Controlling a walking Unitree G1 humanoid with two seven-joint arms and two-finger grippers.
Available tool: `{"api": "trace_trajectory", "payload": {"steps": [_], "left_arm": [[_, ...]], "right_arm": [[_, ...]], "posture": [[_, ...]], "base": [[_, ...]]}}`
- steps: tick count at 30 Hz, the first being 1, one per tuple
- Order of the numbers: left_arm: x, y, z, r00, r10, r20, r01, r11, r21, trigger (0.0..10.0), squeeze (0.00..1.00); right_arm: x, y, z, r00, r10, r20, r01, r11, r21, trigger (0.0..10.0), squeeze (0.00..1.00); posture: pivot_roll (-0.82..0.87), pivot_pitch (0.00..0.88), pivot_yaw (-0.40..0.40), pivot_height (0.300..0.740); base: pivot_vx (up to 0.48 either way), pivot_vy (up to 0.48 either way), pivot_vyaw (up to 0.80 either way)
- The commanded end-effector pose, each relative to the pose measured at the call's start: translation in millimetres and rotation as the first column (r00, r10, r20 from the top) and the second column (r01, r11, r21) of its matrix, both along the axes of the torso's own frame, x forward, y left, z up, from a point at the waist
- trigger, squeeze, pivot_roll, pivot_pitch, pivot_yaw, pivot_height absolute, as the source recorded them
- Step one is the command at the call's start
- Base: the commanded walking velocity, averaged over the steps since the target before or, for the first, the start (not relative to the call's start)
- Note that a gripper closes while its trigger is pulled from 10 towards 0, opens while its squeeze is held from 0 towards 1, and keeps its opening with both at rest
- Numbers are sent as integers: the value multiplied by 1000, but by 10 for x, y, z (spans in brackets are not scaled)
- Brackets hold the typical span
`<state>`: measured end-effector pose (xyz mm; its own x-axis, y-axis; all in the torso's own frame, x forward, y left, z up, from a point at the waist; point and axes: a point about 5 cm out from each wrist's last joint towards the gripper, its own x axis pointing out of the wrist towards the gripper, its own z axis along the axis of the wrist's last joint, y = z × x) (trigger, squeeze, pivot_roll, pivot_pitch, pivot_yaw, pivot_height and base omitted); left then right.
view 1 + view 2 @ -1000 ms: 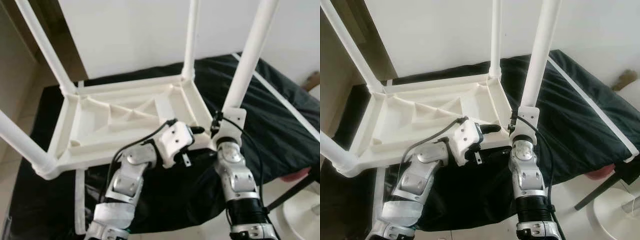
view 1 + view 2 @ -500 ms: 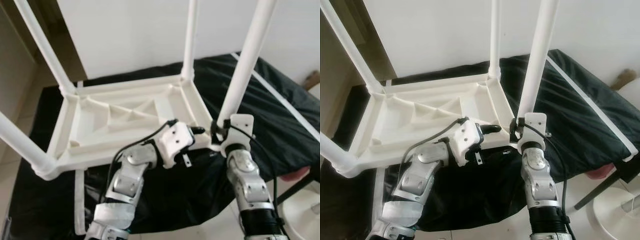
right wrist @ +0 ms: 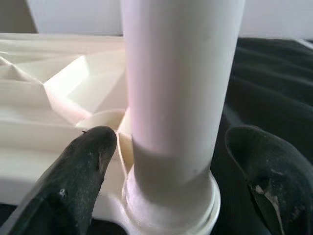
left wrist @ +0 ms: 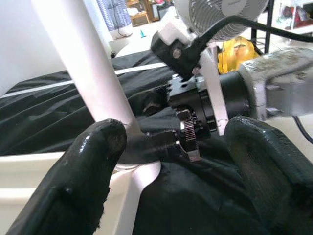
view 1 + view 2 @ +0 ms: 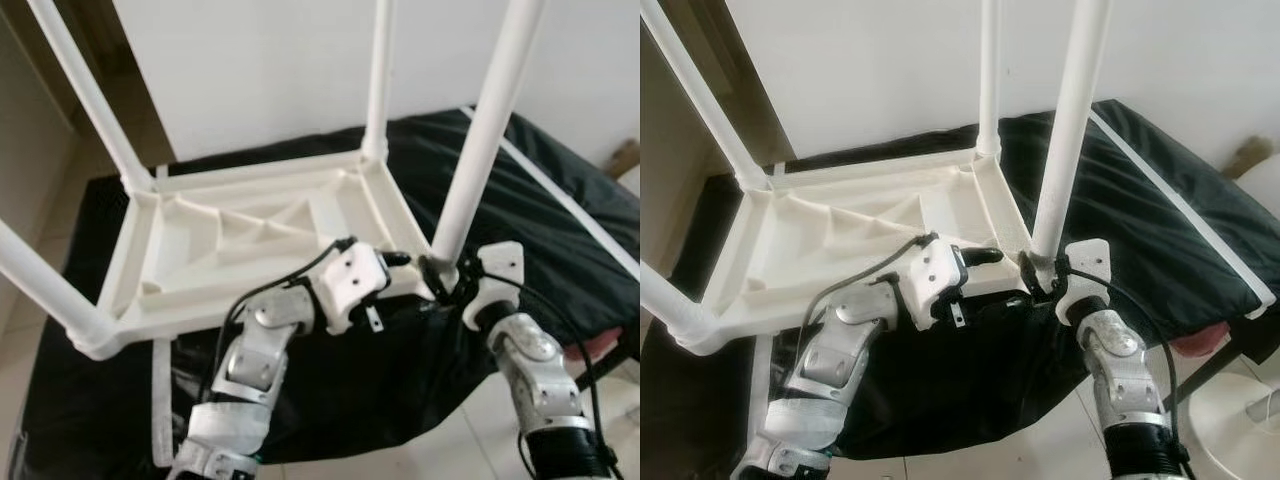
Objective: Building children table
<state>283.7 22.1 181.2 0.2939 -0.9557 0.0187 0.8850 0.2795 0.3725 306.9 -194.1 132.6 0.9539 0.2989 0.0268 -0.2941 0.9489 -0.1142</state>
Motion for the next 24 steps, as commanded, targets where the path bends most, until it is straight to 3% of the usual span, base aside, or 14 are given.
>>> {"api": "trace_trajectory", "payload": {"steps": [1, 6, 10, 12, 19, 20, 21, 22, 23, 24], "left_arm": [[89, 35, 13, 988, 154, 22, -153, 987, -44, 10000, 0], [110, 25, 19, 987, 156, 28, -154, 987, -46, 10000, 0], [114, 20, 21, 988, 155, 29, -153, 987, -47, 10000, 0], [121, -10, 40, 989, 143, 39, -141, 989, -47, 10000, 0], [132, -41, 73, 991, 128, 47, -125, 991, -54, 10000, 0], [131, -48, 77, 991, 124, 48, -122, 991, -56, 10000, 0], [123, -54, 78, 991, 122, 49, -120, 991, -58, 10000, 0], [123, -54, 78, 991, 122, 49, -120, 991, -58, 10000, 0], [116, -59, 74, 991, 122, 48, -119, 991, -61, 10000, 0], [109, -61, 69, 991, 122, 47, -119, 991, -62, 10000, 0]], "right_arm": [[64, 22, 3, 998, 62, -4, -62, 998, -23, 10000, 0], [246, -6, 31, 990, 135, -30, -138, 986, -96, 10000, 0], [276, -8, 32, 988, 150, -34, -153, 982, -107, 10000, 0], [369, 71, 34, 971, 229, -67, -236, 962, -138, 10000, 0], [443, 148, 31, 945, 306, -117, -322, 932, -167, 10000, 0], [441, 150, 17, 938, 322, -131, -342, 923, -176, 5373, 0], [419, 133, -3, 932, 336, -137, -357, 916, -181, 3451, 0], [419, 133, -3, 932, 336, -137, -357, 916, -181, 3451, 0], [399, 109, -27, 927, 347, -142, -369, 911, -183, 0, 0], [379, 86, -48, 924, 354, -145, -376, 908, -184, 0, 0]], "posture": [[-97, 0, 75, 740], [-88, 0, 74, 740], [-88, 0, 74, 740], [-93, 0, 84, 740], [-89, 0, 84, 740], [-86, 0, 82, 740], [-83, 0, 78, 740], [-83, 0, 78, 740], [-83, 0, 78, 740], [-82, 0, 77, 740]], "base": [[0, 0, 0], [0, 0, 0], [0, 0, 0], [0, 0, 0], [0, 0, 0], [0, 0, 0], [0, 0, 0], [0, 0, 0], [0, 0, 0], [0, 0, 0]]}}
